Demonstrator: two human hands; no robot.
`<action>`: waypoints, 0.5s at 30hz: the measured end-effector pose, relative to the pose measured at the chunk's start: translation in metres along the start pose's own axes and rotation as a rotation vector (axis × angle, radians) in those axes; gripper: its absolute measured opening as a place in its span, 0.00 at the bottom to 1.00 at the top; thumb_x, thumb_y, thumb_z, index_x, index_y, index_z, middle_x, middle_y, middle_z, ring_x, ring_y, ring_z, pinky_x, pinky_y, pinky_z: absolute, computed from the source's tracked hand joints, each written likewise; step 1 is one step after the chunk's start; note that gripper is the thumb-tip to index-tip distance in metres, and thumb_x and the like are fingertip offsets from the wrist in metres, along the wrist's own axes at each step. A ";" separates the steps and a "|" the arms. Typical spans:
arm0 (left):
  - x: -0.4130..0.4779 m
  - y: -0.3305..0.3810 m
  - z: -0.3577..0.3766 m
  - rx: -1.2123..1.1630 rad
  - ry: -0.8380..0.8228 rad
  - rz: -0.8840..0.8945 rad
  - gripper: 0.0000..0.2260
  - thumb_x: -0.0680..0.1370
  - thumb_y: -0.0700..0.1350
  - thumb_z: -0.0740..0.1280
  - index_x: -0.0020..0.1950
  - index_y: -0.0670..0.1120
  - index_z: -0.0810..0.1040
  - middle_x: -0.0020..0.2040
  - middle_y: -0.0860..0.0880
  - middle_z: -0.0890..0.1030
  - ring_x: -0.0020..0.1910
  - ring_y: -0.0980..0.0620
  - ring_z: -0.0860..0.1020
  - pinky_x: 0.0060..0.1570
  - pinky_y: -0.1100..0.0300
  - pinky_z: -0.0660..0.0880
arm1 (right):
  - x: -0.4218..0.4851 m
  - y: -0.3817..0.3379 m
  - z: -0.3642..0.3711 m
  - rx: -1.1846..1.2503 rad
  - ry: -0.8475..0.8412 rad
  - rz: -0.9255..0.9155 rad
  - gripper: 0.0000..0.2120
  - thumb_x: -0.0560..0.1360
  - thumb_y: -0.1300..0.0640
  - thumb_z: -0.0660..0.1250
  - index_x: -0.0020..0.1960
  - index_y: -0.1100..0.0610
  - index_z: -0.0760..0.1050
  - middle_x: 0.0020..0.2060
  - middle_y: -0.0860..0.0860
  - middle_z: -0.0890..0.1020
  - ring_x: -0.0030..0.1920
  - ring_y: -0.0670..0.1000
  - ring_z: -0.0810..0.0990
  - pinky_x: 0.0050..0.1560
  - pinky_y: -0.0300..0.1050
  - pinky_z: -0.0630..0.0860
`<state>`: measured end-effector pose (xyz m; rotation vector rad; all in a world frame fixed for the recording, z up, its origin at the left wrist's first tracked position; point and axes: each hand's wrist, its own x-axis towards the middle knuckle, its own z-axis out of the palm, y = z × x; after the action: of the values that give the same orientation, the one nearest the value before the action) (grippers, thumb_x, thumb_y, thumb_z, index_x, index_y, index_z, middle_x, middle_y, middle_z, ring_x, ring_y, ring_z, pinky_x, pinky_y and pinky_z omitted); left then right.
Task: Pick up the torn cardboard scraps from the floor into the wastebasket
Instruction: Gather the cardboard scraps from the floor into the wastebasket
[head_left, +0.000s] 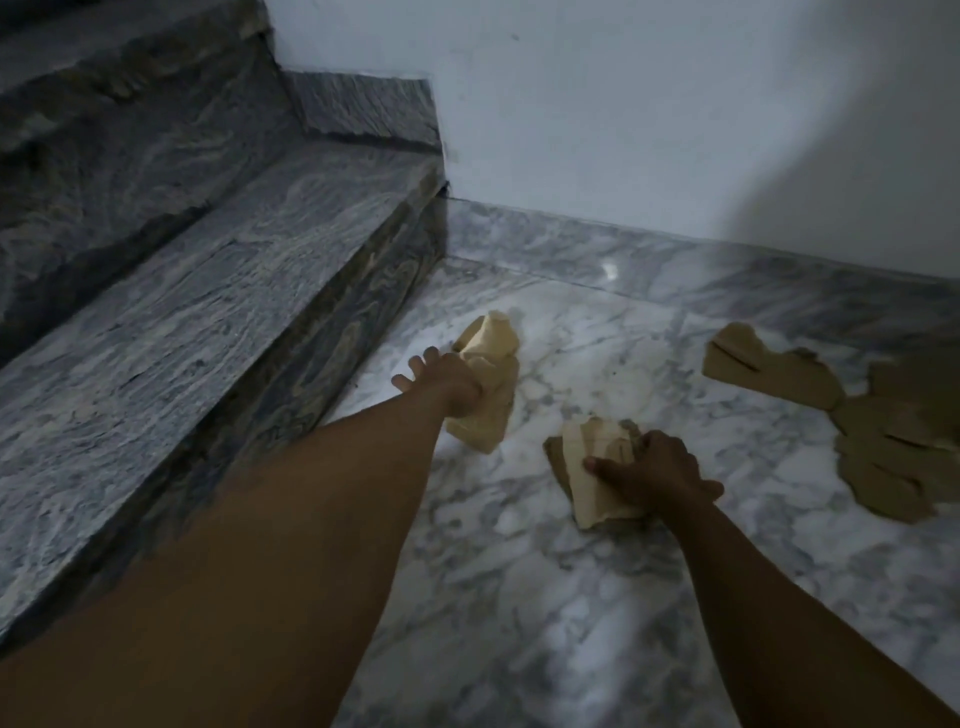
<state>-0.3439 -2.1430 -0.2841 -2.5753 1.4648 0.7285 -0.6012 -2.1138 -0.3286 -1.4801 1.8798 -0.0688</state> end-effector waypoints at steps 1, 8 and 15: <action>0.004 0.000 0.001 0.022 -0.007 0.012 0.27 0.78 0.52 0.61 0.75 0.45 0.60 0.73 0.43 0.60 0.72 0.39 0.58 0.71 0.44 0.56 | 0.001 0.001 -0.001 -0.007 -0.008 0.005 0.52 0.56 0.25 0.71 0.70 0.55 0.68 0.66 0.55 0.73 0.66 0.60 0.72 0.66 0.62 0.68; 0.009 -0.017 -0.002 -0.077 0.002 0.259 0.21 0.71 0.50 0.71 0.62 0.45 0.78 0.58 0.44 0.79 0.58 0.42 0.77 0.51 0.57 0.72 | -0.002 -0.003 -0.006 -0.020 -0.018 0.042 0.50 0.57 0.25 0.72 0.70 0.52 0.68 0.67 0.52 0.73 0.68 0.59 0.70 0.68 0.65 0.62; 0.020 0.011 -0.040 -0.114 -0.112 0.348 0.26 0.73 0.53 0.74 0.66 0.42 0.76 0.61 0.45 0.77 0.57 0.45 0.78 0.57 0.50 0.77 | 0.000 -0.005 -0.005 -0.014 -0.019 0.061 0.49 0.58 0.27 0.73 0.70 0.52 0.68 0.67 0.52 0.72 0.69 0.59 0.69 0.69 0.65 0.61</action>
<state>-0.3303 -2.1763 -0.2562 -2.3328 1.9081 1.0050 -0.6003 -2.1172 -0.3222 -1.4267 1.9121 -0.0131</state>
